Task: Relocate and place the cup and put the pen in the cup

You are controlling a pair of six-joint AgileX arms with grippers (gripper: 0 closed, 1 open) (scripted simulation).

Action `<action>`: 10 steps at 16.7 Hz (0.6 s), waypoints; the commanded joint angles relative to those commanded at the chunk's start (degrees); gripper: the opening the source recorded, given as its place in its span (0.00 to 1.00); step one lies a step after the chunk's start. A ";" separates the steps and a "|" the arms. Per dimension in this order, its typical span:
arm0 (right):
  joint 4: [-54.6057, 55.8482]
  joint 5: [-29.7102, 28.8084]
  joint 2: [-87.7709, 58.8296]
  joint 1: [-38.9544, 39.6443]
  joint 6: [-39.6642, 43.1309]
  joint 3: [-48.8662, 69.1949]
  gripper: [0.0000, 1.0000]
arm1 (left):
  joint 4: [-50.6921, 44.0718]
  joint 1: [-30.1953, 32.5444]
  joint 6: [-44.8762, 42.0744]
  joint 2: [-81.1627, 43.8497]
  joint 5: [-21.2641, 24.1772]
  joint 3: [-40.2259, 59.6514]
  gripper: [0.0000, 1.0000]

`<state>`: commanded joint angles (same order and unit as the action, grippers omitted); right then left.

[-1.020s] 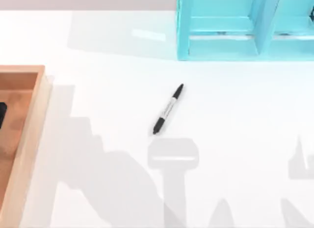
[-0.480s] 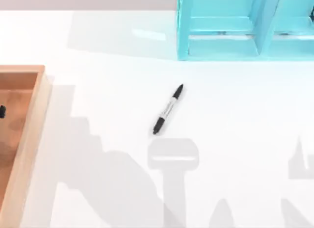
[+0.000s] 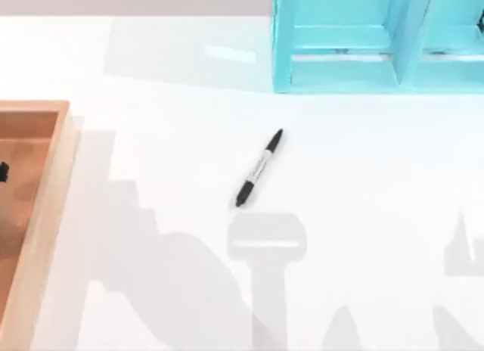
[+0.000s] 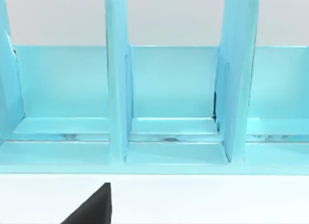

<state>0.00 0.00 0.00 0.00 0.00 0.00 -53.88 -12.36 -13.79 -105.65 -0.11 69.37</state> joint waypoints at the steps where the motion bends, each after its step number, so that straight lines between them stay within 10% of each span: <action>1: 0.00 0.00 0.00 0.00 0.00 0.00 1.00 | 0.00 0.00 0.00 0.00 0.00 0.00 0.00; 10: 0.00 0.00 0.00 0.00 0.00 0.00 1.00 | -9.12 0.63 3.68 0.67 0.69 9.64 0.00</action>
<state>0.00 0.00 0.00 0.00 0.00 0.00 -63.00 -11.73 -10.11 -104.98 0.58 79.01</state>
